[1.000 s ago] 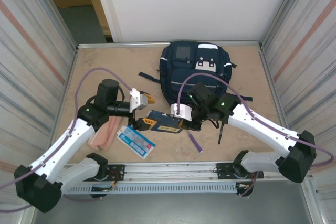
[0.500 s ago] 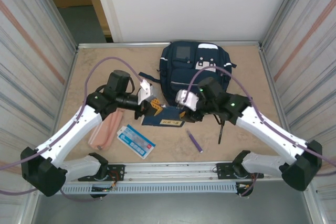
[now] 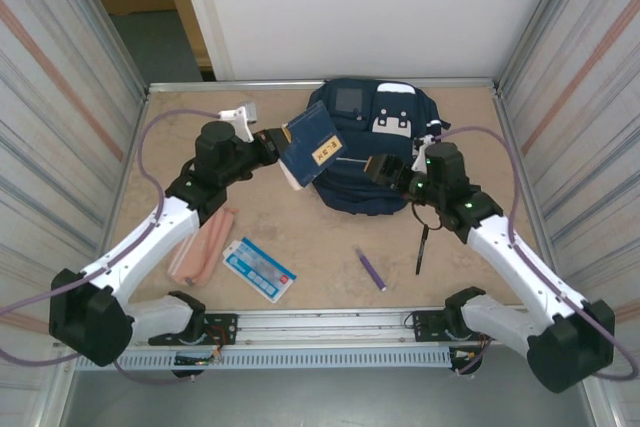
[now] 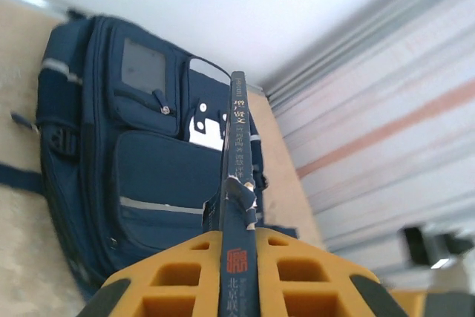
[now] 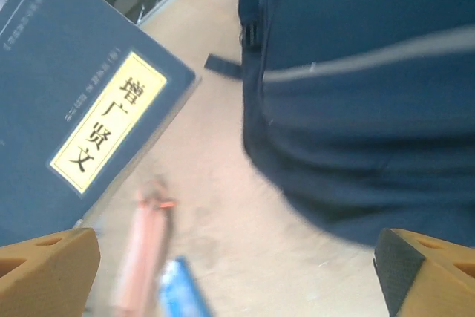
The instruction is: Pack books, pencil case, and school supplies into a backpack
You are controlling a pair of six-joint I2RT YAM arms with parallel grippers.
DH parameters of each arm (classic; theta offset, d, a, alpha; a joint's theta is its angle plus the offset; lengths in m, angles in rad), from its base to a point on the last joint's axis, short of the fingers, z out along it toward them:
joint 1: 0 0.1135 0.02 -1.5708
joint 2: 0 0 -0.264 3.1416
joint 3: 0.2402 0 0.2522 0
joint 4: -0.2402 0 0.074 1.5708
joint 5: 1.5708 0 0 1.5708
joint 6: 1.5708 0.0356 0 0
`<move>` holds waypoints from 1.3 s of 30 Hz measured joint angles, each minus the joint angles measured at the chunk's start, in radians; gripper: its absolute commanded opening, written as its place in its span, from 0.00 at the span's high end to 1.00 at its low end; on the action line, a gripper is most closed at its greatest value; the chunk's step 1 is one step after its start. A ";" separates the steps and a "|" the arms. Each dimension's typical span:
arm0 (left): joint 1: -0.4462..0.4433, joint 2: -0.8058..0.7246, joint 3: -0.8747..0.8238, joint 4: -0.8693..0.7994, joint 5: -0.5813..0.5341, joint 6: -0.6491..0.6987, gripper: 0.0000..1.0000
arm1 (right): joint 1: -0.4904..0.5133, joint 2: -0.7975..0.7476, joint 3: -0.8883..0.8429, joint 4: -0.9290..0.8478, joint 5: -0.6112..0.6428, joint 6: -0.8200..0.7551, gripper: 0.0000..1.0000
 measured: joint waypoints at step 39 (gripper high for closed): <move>0.014 0.066 -0.153 0.149 0.029 -0.879 1.00 | 0.313 0.123 -0.034 0.457 0.287 0.827 0.01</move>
